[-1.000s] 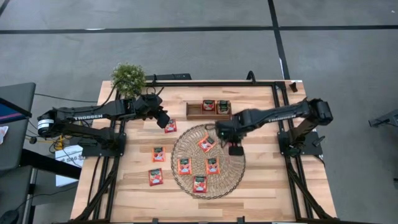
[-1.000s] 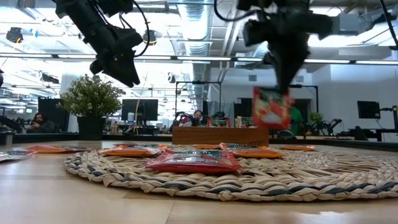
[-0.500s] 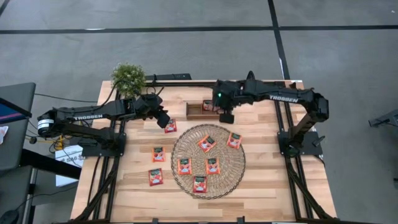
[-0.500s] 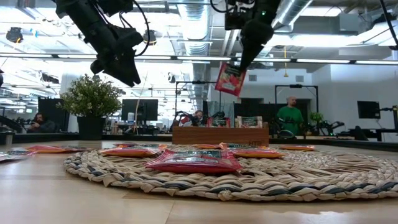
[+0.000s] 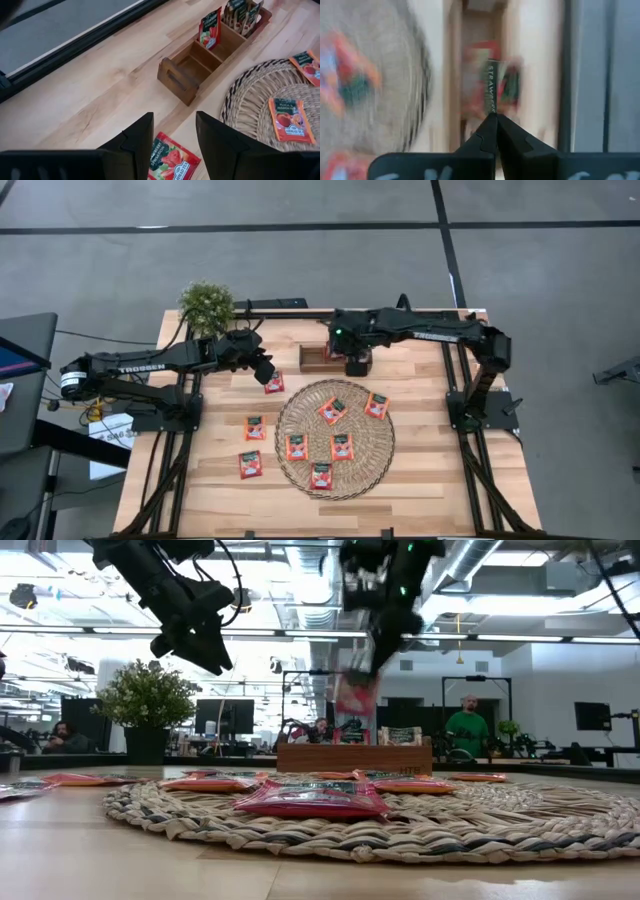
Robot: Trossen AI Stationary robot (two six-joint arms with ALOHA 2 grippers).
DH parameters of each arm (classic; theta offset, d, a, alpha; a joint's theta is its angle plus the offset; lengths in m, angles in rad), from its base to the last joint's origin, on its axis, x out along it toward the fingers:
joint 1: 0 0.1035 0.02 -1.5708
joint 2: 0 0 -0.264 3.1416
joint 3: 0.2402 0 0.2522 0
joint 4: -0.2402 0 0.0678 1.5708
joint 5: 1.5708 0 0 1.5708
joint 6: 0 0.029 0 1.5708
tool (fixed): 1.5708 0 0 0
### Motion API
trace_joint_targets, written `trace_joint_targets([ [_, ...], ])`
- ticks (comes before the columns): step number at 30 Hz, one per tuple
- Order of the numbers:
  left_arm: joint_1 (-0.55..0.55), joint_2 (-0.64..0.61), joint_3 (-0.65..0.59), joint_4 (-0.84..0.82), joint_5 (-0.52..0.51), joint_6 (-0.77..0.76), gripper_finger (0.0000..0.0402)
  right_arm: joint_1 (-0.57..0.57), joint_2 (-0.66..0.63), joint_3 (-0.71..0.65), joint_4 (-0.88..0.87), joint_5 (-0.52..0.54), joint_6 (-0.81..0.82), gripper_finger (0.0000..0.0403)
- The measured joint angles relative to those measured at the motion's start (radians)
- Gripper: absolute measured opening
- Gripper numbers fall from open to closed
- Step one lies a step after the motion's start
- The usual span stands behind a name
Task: Pick & Place Tea
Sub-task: Put the red tea bag into the middle section of the wooden organizer
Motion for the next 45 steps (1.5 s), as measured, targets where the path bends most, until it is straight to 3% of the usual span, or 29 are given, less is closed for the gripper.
trace_joint_targets([
  [12,-0.007,0.046,-0.002,0.02,0.01,0.007,0.014,-0.042,0.241,0.216,-0.134,0.022,-0.103,0.0],
  [34,-0.007,0.088,-0.001,0.079,0.014,0.034,0.014,-0.08,0.24,0.22,-0.158,-0.033,-0.086,0.0],
  [45,-0.007,0.088,-0.001,0.08,0.014,0.044,0.014,-0.097,0.241,0.136,-0.102,-0.057,-0.078,0.0],
])
